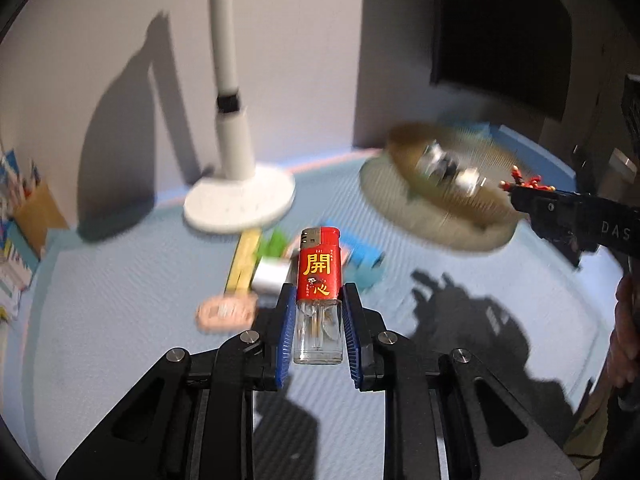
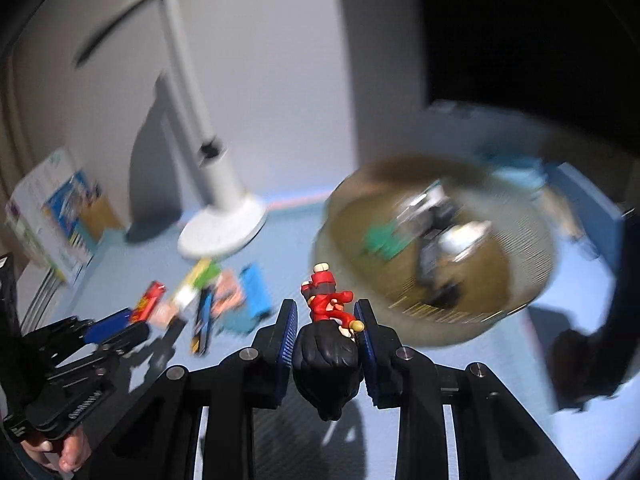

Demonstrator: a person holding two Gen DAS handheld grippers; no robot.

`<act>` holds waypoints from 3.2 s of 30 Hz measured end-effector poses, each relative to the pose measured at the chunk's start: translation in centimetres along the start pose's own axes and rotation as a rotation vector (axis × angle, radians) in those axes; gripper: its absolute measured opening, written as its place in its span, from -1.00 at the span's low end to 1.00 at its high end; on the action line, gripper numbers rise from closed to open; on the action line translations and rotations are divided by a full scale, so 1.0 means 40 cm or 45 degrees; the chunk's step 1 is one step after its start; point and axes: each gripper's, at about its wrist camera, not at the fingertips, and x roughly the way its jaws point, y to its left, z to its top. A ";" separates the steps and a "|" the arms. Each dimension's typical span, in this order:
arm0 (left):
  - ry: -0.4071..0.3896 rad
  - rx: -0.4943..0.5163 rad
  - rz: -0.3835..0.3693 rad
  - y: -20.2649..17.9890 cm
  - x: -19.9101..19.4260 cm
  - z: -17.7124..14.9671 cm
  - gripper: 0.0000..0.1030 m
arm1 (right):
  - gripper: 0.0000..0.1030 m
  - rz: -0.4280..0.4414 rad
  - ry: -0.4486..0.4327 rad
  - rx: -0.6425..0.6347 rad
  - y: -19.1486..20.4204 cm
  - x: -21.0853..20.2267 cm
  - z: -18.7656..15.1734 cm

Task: Organize rigid objects
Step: 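Carry the red lighter and red figurine over the amber bowl and release both, then move both open tools back toward the remaining items, then grasp the pink oval item with the left tool while the right tool grasps the black lighter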

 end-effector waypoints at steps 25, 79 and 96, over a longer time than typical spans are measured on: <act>0.099 0.092 -0.308 -0.323 0.257 0.253 0.24 | -0.33 -0.281 0.240 0.339 -0.363 0.120 0.101; 0.236 -0.389 0.216 0.264 0.073 -0.142 0.56 | 0.54 0.304 0.436 0.104 0.238 0.251 -0.107; 0.335 -0.215 0.234 0.292 0.171 -0.117 0.57 | 0.24 0.169 0.409 -0.109 0.349 0.360 -0.079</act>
